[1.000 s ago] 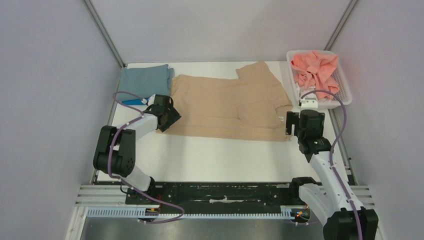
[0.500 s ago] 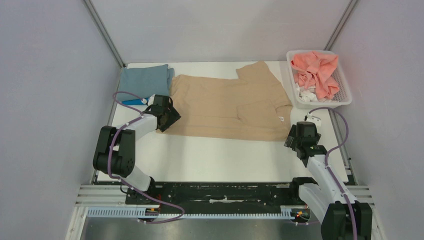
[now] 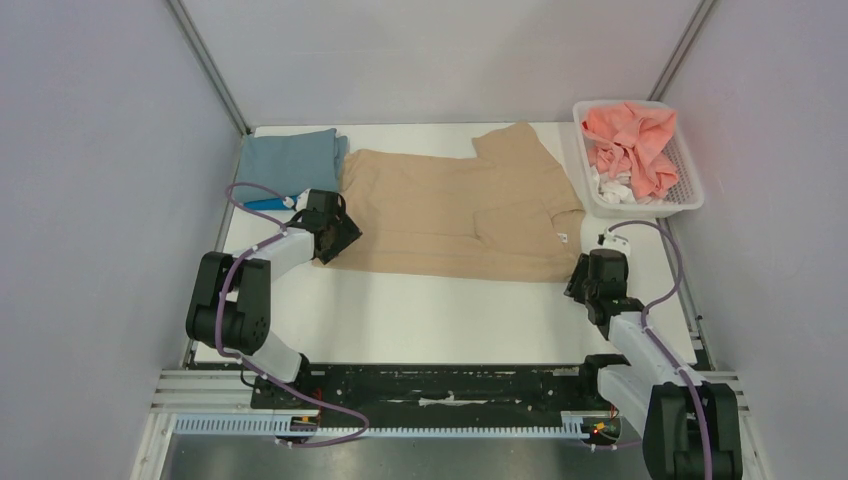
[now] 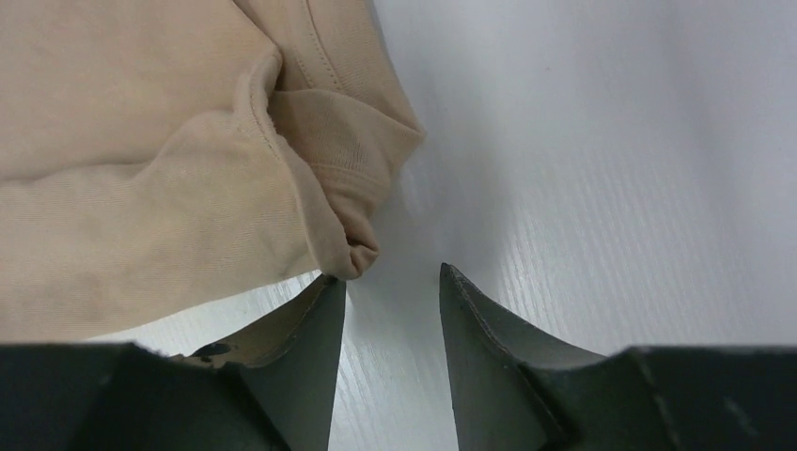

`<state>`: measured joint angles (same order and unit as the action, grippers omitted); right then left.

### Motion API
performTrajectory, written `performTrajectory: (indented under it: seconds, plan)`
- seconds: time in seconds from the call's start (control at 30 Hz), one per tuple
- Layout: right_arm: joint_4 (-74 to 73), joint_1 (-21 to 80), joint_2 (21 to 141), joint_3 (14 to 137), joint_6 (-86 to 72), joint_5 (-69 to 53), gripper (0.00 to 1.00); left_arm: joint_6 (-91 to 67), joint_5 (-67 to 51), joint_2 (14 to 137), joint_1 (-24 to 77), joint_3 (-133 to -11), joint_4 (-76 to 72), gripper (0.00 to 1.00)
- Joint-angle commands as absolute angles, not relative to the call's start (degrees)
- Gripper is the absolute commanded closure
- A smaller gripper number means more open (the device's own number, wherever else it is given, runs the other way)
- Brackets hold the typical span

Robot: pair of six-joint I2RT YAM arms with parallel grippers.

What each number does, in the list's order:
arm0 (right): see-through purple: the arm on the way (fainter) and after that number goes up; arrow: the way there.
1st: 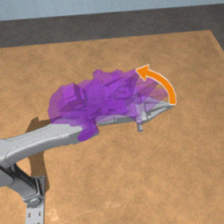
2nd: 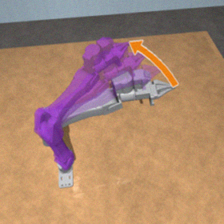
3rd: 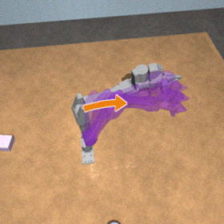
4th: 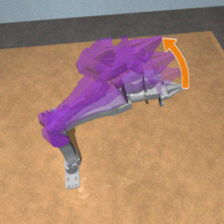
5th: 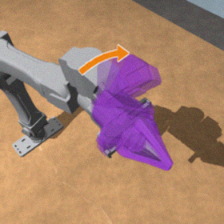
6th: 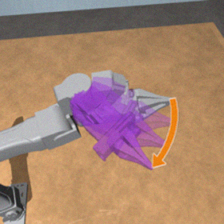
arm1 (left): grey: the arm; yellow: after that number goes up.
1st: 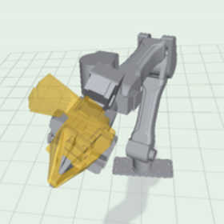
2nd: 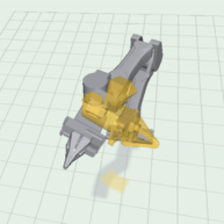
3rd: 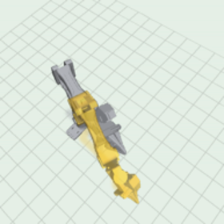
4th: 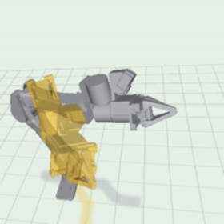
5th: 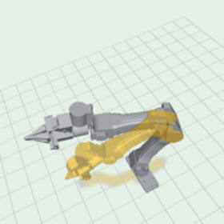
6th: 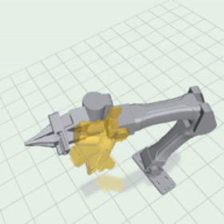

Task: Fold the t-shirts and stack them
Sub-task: Fold the flattened tshirt in 1/3 of the way

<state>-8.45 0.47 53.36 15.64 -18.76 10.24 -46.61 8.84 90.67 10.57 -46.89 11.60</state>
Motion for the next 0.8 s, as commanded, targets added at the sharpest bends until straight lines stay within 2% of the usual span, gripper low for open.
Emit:
performTrajectory:
  seconds: [0.0,0.43,0.77]
  plan:
    - [-1.7,0.3,55.4,15.1,-16.9,11.3,0.58,-44.5,9.0,92.4,10.0,-44.7,16.3,0.24]
    - [8.9,0.4,62.6,15.4,-13.3,12.6,0.66,-44.4,9.5,92.6,10.0,-44.7,16.3,0.24]
    - [19.1,0.3,63.8,18.3,-13.1,6.6,0.67,-44.5,9.7,92.7,10.0,-44.8,16.3,0.24]
